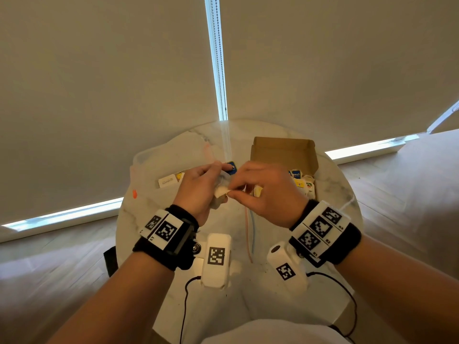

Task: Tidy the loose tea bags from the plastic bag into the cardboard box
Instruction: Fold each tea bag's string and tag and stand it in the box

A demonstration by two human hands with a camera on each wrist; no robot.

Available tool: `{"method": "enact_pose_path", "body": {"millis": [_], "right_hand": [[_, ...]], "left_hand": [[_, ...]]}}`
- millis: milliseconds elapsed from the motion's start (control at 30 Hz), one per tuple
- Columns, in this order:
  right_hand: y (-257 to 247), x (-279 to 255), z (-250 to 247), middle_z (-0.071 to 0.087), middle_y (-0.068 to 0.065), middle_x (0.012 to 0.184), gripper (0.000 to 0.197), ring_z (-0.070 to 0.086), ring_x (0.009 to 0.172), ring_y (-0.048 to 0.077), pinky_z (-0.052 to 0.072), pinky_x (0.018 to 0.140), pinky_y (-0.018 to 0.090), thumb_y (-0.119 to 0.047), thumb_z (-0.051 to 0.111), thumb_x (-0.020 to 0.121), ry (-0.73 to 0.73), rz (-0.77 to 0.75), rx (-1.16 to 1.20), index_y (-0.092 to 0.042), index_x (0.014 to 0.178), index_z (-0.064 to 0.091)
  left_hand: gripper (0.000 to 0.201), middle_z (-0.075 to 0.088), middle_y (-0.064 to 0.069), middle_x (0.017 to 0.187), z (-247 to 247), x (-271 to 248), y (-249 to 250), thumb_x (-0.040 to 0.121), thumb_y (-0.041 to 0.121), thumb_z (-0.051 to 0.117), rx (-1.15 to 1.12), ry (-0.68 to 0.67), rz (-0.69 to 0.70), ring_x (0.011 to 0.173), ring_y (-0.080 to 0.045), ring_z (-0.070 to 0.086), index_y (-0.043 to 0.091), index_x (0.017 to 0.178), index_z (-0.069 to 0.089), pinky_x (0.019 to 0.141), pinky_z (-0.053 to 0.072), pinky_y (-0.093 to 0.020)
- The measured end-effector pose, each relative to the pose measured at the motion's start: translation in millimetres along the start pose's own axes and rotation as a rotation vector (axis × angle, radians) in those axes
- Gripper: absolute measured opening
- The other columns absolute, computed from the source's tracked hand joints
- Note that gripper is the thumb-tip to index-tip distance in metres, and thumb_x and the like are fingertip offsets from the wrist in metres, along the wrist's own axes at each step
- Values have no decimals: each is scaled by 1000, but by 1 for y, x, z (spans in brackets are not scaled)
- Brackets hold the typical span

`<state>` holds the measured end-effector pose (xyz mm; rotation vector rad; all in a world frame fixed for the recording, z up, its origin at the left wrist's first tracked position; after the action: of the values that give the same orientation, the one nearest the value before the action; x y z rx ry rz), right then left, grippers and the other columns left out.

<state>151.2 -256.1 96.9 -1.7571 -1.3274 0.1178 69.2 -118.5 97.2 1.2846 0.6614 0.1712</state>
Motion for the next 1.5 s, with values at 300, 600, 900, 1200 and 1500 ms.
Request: {"method": "enact_pose_path", "body": {"millis": [300, 600, 900, 1200, 1500], "right_hand": [[10, -10, -2, 73, 7, 89, 12, 70, 79, 26, 59, 69, 46, -4, 66, 90, 103, 352, 329, -12, 97, 71], [29, -19, -14, 75, 5, 84, 17, 68, 73, 23, 60, 65, 36, 1, 68, 86, 222, 616, 495, -15, 84, 71], [43, -26, -21, 74, 4, 84, 15, 69, 74, 18, 58, 68, 30, -2, 71, 84, 170, 591, 356, -16, 85, 74], [38, -6, -2, 73, 13, 81, 12, 60, 58, 18, 51, 58, 29, -8, 75, 83, 229, 596, 448, -7, 95, 75], [62, -7, -25, 76, 1, 93, 23, 73, 88, 17, 60, 82, 34, -4, 74, 83, 390, 730, 450, -21, 99, 72]], "left_hand": [[29, 70, -13, 86, -1, 4, -7, 103, 22, 49, 21, 36, 31, 54, -18, 54, 7, 96, 73, 43, 41, -24], [28, 72, -9, 80, -6, 4, -10, 103, 23, 50, 28, 38, 78, 56, -18, 51, 13, 97, 74, 44, 36, -24], [26, 65, -17, 91, -7, 3, -9, 103, 19, 50, 65, 21, 159, 66, -29, 50, 15, 97, 75, 44, 37, -25], [25, 64, -13, 74, 2, 1, -19, 102, 16, 50, 81, -82, 188, 48, -19, 47, 15, 105, 75, 42, 37, -24], [27, 65, -21, 88, -3, 6, -24, 103, 17, 50, 87, -12, 188, 47, -15, 48, 16, 96, 76, 49, 38, -27]]}}
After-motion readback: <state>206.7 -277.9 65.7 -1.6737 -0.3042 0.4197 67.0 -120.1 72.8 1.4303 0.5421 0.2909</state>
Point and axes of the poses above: each hand's wrist, its own x-axis towards the middle knuckle, its own z-axis out of the palm, y = z × x, the point moved 1 cm from there along x, towards the middle knuckle
